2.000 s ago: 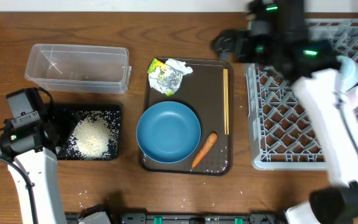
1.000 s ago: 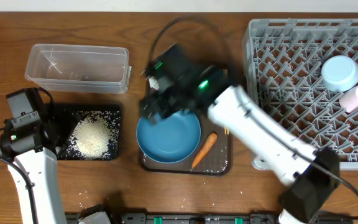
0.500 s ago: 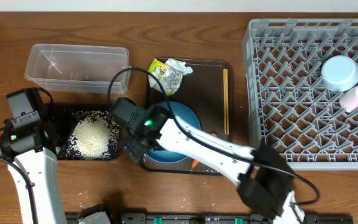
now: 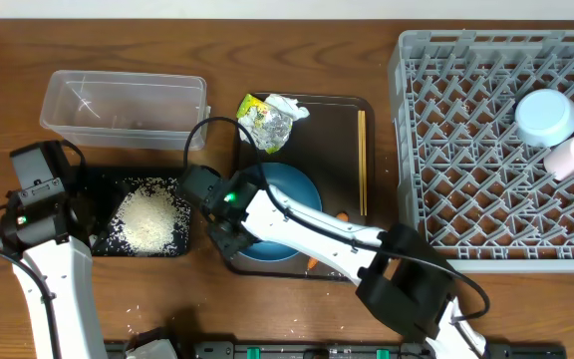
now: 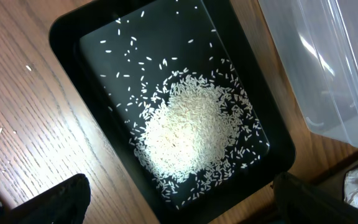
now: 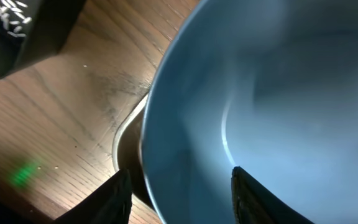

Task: Sort waste into correct bins and load items into the dishwasher rack
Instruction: 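Grasp the blue plate rim with the right gripper, then lift the blue plate with the right gripper over the rack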

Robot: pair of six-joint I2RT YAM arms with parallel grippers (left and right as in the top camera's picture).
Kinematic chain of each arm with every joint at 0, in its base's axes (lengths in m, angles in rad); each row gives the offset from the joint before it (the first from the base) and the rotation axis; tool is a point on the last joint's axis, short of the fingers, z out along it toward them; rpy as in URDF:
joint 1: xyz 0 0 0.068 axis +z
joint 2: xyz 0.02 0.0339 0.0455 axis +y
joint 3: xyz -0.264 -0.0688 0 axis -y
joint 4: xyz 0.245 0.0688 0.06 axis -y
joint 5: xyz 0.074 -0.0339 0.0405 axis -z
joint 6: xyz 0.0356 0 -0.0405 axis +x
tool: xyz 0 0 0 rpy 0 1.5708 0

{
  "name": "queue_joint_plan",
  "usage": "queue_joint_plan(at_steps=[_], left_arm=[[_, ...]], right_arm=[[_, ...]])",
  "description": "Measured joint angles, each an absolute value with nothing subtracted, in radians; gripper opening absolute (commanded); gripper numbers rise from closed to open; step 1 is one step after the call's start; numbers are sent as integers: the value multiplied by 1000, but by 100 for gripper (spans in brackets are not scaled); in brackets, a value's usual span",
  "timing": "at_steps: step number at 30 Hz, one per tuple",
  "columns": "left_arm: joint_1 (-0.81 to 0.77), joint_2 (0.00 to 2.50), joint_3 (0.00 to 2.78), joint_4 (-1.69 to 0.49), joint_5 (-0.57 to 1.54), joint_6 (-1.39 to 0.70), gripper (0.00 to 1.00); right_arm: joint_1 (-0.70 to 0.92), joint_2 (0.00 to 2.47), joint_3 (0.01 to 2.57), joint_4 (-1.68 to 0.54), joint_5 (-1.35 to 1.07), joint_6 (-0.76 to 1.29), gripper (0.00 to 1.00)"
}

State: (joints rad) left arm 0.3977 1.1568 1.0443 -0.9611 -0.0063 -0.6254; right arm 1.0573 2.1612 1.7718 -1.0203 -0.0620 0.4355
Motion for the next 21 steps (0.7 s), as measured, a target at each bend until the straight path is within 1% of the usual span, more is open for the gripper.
queue_joint_plan(at_steps=[9,14,16,19,21], left_arm=[[398,1157,1044,-961,-6,-625,96],[398,1157,1044,-961,-6,-625,96],[398,1157,1044,-961,-6,-625,96],[398,1157,1044,-961,-6,-625,96],[398,1157,1044,-961,-6,-625,96]], right_arm=[[1061,2197,1772,-1033,-67,458,47],[1061,2218,1771,-1032,-67,474,43],[1061,2218,1771,-1029,-67,477,37],[1061,2218,1771,-1018,-68,485,20],[1061,2218,1771,-1008,-69,491,11]])
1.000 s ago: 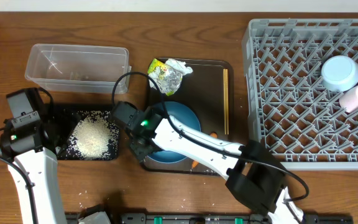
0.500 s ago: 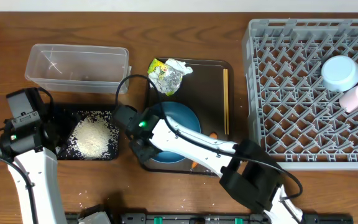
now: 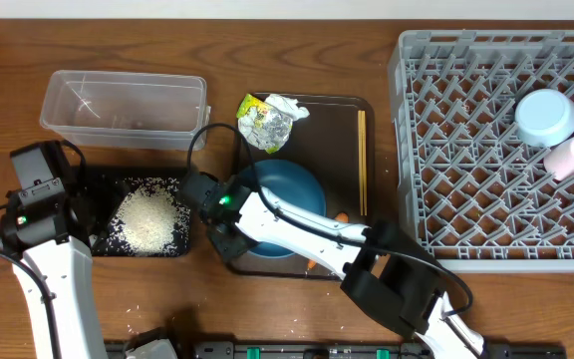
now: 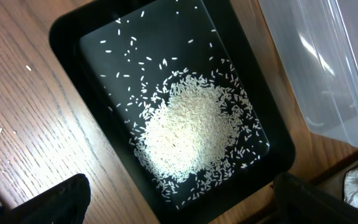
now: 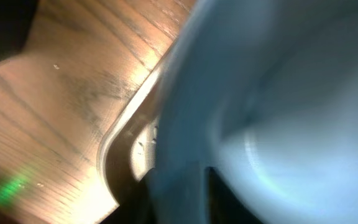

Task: Sort waste into correct bins and load items into the dishwasher rack
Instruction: 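Lift the blue plate with the right gripper over the rack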

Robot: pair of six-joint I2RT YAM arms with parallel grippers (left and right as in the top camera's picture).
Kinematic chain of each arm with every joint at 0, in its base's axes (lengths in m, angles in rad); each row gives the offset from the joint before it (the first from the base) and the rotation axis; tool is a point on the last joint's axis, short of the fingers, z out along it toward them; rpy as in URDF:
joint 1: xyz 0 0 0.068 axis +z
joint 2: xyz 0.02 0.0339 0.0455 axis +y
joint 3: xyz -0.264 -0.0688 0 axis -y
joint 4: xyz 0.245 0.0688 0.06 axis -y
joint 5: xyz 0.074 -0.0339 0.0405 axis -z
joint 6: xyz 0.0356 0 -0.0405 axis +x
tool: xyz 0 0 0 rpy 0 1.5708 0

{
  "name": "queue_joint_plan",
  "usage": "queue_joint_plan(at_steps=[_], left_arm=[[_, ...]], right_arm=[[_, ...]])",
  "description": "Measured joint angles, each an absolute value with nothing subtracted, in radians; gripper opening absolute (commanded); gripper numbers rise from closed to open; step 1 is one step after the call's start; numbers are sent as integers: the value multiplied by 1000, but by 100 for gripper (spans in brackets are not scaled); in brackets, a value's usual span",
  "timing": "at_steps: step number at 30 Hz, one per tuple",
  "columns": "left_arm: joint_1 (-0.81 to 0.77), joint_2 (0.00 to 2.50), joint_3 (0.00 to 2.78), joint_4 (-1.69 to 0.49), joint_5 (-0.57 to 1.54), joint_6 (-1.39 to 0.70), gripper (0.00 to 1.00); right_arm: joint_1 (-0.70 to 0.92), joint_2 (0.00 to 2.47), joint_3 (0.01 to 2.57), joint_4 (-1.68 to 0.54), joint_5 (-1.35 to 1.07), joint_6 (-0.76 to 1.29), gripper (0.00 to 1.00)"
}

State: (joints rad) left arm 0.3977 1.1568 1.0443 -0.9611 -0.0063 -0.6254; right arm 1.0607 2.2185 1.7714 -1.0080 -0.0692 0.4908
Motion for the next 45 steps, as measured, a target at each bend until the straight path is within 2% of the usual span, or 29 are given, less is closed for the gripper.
queue_joint_plan(at_steps=[2,3,15,24,30,37,45], left_arm=[[398,1157,1044,-962,-6,-625,96],[398,1157,1044,-961,-6,-625,96],[398,1157,1044,-962,-6,-625,96],[398,1157,1044,-962,-6,-625,96],[398,1157,1044,-961,-6,-625,96],[398,1157,1044,-961,-6,-625,96],[398,1156,1044,-962,-6,-625,96]], right_arm=[[1063,2218,1771,-1001,-68,488,2],[1066,2218,1772,-994,-54,488,1],[1066,2217,1815,-1012,-25,480,1],[950,2157,1963,-1070,-57,398,1],[785,1980,1993,-1096,-75,347,1],[488,1787,2015,-1158,-116,294,1],[134,1764,2003,-1235,-424,180,1]])
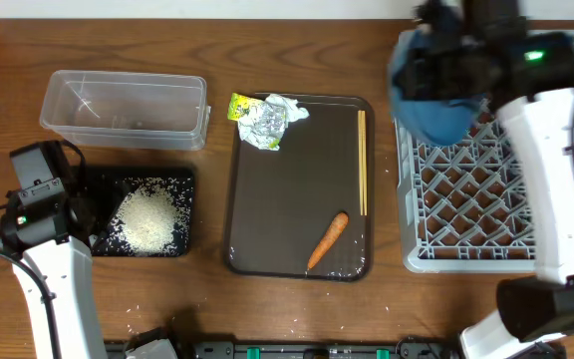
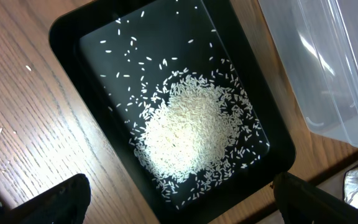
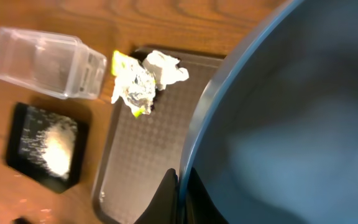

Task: Sort waste into correct bins and load items into the dishwasher rack
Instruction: 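Lift the blue plate with the right gripper over the rack, then lower the blue plate upright into the rack and open the right gripper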

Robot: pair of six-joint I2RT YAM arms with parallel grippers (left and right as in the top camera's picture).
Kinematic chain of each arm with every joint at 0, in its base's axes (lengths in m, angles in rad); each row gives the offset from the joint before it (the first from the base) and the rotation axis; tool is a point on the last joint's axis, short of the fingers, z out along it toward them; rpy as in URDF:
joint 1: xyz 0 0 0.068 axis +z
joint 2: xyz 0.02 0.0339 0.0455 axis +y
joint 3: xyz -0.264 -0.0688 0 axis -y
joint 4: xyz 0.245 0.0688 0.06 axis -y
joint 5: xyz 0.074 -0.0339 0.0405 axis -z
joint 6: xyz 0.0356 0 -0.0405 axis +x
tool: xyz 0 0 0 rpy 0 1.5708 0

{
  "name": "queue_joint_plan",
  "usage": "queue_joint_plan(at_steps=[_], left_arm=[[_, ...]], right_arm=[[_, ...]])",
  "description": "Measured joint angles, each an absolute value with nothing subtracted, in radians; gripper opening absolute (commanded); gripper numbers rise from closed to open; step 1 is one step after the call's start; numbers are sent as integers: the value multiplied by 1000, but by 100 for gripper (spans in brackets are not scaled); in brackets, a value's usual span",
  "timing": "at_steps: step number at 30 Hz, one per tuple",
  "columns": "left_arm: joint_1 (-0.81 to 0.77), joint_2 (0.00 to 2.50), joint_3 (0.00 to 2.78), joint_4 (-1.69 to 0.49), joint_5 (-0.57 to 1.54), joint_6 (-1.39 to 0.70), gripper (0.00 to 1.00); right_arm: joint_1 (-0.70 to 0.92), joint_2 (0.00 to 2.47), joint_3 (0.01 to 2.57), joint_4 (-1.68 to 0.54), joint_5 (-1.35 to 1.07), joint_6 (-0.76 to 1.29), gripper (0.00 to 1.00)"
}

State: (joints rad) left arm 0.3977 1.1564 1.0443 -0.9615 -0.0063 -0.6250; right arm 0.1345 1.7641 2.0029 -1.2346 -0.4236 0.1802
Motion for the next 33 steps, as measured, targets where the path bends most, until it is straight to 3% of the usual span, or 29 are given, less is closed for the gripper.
queue_joint_plan(at_steps=[9,14,20,33], left_arm=[[398,1157,1044,-961,-6,-625,96],[398,1157,1044,-962,-6,-625,96],[398,1157,1044,-962,-6,-625,96],[398,1157,1044,-961,-6,-625,96]], right_arm=[[-183,1764,1848,-994,-877,17,1],[-240,1764,1643,-659,-1134,10,1],[-245,1767,1456,-209,-1301,199,1],[-229,1767,1374,-115,-1311,307,1]])
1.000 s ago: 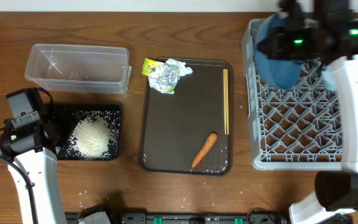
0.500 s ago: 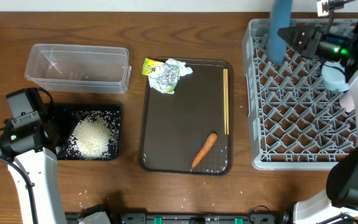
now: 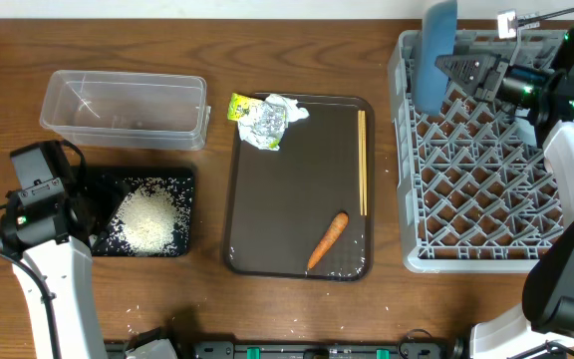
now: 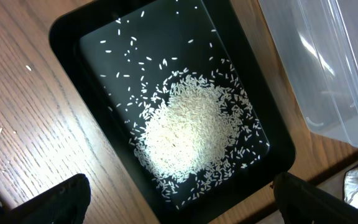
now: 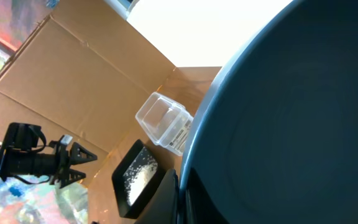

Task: Sort waste into correct bins and load items into the dishwasher rack
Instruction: 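Lower the blue plate upright into the rack and open the right gripper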

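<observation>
My right gripper [image 3: 463,68] is shut on the rim of a blue bowl [image 3: 434,52]. It holds the bowl on edge over the far left corner of the grey dishwasher rack [image 3: 486,199]. In the right wrist view the bowl [image 5: 291,124] fills the right side, with the gripper [image 5: 178,194] pinching its rim. On the brown tray [image 3: 277,199] lie a crumpled foil wrapper [image 3: 264,122], chopsticks [image 3: 362,160] and a carrot [image 3: 327,240]. My left gripper [image 4: 179,202] hangs open over the black bin of rice [image 4: 191,134].
A clear plastic bin [image 3: 126,108] stands at the far left, behind the black bin [image 3: 147,219]. A few rice grains lie on the wood near the front edge. My left arm [image 3: 38,214] stands left of the black bin.
The bowl, held mouth-up over the rack's left far corner, is now turned on edge there. My right wrist now sits further right over the rack. The left arm has not moved.
My right gripper stood open around the bowl's rim on the tray, then was shut on it. Later the bowl was off the tray and up over the rack, with the carrot uncovered. Now it stands on edge at the rack's far left corner.
</observation>
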Robot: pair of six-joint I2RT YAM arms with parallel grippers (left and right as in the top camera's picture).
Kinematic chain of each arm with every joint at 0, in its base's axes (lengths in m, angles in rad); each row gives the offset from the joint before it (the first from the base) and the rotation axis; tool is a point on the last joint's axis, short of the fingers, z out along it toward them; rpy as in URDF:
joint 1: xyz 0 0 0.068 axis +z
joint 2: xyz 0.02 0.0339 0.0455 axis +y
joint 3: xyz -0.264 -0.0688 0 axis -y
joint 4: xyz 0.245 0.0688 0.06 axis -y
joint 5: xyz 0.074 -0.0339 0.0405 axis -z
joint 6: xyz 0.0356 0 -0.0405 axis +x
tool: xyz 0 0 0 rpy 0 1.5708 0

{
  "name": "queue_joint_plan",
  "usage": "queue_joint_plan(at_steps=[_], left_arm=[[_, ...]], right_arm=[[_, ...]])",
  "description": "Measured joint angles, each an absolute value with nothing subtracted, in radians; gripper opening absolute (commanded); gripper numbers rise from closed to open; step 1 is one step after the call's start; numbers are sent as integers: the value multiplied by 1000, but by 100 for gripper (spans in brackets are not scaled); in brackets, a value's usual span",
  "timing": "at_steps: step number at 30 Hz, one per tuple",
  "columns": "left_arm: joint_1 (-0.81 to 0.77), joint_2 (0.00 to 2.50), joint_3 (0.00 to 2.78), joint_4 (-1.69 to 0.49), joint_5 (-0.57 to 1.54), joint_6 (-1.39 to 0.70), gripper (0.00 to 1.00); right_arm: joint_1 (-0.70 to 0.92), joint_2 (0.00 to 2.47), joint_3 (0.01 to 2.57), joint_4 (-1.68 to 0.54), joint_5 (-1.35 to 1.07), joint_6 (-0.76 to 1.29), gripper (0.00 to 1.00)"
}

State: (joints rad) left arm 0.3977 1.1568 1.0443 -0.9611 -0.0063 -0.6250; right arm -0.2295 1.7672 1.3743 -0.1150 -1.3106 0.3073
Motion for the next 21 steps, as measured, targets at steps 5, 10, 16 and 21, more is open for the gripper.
queue_joint_plan(at_steps=[5,10,16,21], left_arm=[[398,1157,1044,-961,-6,-625,96],[398,1157,1044,-961,-6,-625,96],[398,1157,1044,-961,-6,-625,96],[398,1157,1044,-961,-6,-625,96]], right_arm=[[-219,1768,1374,-114,-1305,311,1],[-213,1768,1374,-99,-1286,312,1],[-204,1768,1374,-52,-1239,316,1],[-174,1783,1374,48,-1226,348,1]])
